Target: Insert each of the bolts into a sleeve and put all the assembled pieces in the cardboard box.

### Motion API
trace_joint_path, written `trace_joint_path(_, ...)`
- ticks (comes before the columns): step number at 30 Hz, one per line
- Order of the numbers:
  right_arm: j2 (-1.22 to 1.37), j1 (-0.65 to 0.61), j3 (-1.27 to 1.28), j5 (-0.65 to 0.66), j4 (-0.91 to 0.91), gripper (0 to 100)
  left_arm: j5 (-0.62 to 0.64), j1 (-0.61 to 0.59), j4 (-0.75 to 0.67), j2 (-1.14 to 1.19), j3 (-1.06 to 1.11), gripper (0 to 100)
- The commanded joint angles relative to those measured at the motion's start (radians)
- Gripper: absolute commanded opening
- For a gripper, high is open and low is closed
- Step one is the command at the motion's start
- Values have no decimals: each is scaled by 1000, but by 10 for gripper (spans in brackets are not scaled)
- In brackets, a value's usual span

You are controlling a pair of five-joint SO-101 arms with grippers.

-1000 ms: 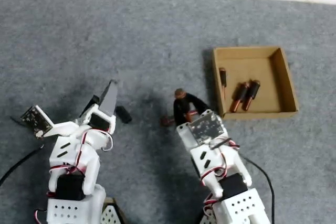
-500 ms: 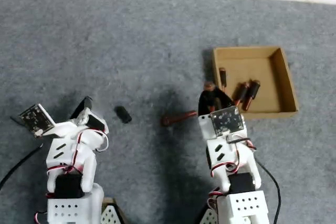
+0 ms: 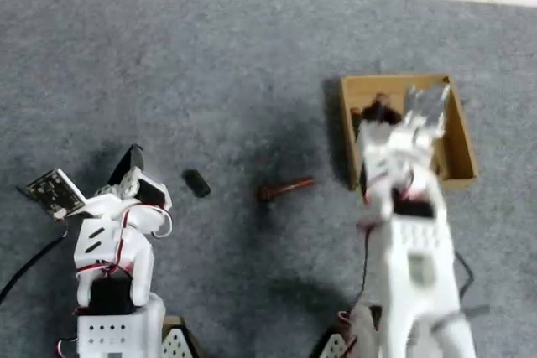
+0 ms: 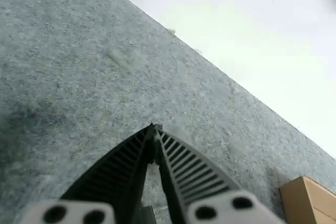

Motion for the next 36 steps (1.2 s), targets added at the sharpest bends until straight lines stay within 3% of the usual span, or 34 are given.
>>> trace_joint_path(1,248,41,-263,-163,2,5,-6,-8,-25,-16,21,6)
trace_joint_path(8,452,68,-325,-344,-4,9,-8,-8,-25,-16,21,6)
trace_joint_path(17,562,102,-325,-350,-54,12,-8,-7,-25,-16,21,6)
trace_joint_path(19,578,104,-325,-350,-54,45,-8,-7,-25,-16,21,6)
trace_joint_path(26,587,99,-320,-350,-47,314,-8,-7,-25,-16,21,6)
trace_joint_path(30,564,96,-318,-356,-44,310,-8,-7,-25,-16,21,6)
trace_joint_path(36,292,-19,-216,-350,48,310,-8,-7,-25,-16,21,6)
